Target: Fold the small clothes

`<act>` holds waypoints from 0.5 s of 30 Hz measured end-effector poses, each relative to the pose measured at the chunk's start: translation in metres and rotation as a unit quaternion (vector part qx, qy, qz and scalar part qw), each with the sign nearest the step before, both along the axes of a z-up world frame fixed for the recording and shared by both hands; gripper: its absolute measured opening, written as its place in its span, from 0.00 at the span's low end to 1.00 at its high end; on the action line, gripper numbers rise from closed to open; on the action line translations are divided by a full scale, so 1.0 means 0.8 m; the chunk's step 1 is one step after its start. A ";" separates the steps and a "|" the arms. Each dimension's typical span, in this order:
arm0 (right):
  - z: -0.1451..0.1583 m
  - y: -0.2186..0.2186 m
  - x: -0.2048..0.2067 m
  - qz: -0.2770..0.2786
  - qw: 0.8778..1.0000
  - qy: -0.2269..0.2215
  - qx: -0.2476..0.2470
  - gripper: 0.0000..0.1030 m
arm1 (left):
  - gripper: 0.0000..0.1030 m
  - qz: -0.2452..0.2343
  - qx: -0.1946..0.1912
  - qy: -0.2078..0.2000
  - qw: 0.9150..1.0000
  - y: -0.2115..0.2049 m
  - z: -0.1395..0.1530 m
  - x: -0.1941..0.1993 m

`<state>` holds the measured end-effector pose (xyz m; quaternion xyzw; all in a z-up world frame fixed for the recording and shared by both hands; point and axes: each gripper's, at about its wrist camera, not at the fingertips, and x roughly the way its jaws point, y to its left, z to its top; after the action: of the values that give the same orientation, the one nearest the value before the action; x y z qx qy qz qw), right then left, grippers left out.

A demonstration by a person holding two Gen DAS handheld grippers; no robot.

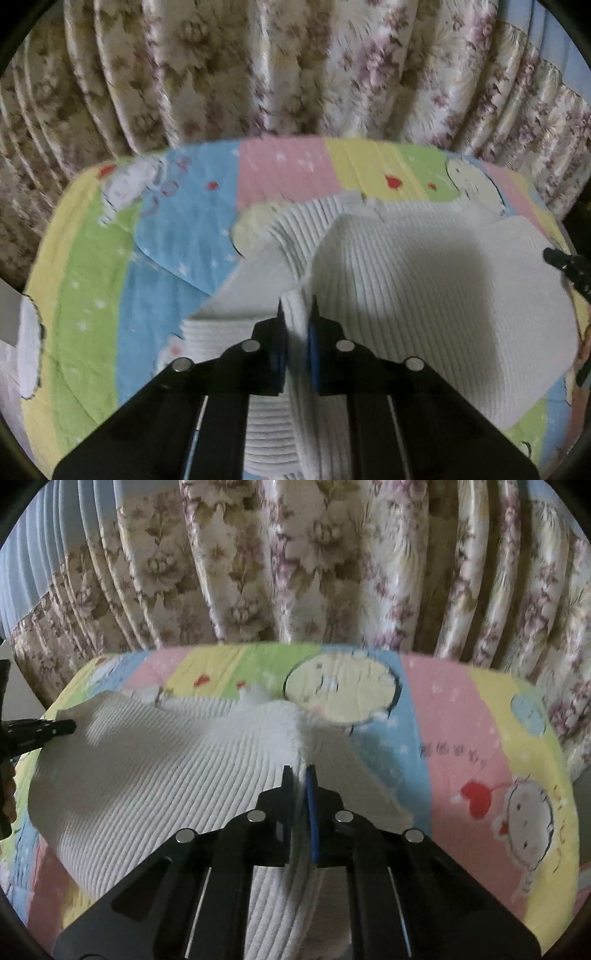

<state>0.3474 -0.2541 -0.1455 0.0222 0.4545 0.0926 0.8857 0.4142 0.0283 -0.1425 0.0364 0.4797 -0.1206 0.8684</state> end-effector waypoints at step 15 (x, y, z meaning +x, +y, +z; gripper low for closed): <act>-0.017 -0.006 0.006 0.006 1.000 0.017 -0.003 0.42 | 0.59 0.026 0.052 0.009 0.998 0.005 -0.021 0.020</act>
<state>0.3524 -0.2590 -0.1593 0.0182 0.4697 0.0956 0.8774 0.4299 0.0323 -0.1591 0.0679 0.4934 -0.0734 0.8640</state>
